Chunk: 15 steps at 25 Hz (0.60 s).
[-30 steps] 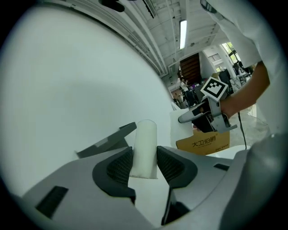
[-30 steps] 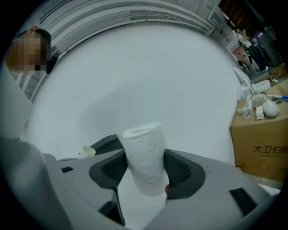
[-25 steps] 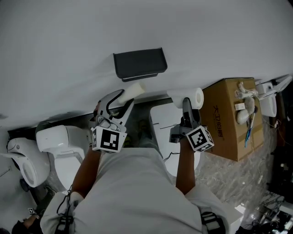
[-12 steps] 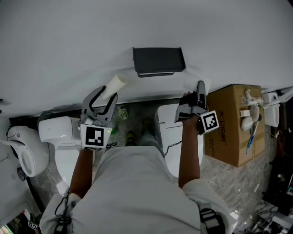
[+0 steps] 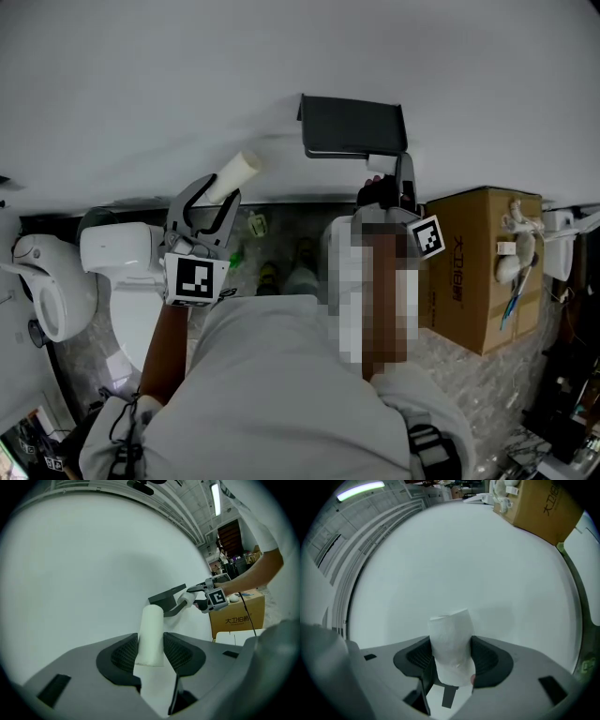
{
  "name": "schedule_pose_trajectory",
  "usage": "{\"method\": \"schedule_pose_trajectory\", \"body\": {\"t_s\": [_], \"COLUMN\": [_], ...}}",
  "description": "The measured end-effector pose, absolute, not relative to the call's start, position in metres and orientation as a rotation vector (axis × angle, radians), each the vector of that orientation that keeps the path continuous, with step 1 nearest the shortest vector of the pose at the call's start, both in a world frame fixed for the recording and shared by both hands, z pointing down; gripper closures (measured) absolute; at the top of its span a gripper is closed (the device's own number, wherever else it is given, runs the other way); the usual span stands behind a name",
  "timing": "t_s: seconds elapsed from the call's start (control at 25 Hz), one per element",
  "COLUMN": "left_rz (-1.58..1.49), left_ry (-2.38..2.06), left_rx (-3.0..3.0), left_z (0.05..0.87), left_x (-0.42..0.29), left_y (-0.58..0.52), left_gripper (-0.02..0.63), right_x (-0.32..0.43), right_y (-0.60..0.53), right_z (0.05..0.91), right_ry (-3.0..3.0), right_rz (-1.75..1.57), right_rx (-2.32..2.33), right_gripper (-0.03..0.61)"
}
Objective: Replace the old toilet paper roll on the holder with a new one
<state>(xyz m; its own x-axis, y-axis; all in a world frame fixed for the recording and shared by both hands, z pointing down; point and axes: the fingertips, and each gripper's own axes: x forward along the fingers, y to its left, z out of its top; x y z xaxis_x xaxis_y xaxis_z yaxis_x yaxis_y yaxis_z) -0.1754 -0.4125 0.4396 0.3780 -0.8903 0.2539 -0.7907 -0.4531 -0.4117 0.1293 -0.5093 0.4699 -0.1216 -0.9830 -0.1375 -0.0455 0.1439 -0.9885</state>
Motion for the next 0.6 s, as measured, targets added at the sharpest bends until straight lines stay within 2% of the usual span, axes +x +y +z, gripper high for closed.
{"method": "schedule_pose_trajectory", "body": {"t_s": [0.6], "left_rz": [-0.685], "left_ry": [1.577], "left_rx": [-2.397], "left_z": [0.451], "left_x": [-0.203], "left_y": [-0.399], "left_gripper": [0.420], "right_x": [0.053], "right_y": [-0.507], "right_z": [0.476], "right_ry": [1.424], "right_rz": [-1.311], "right_rx": [-0.933], "right_gripper": [0.322]}}
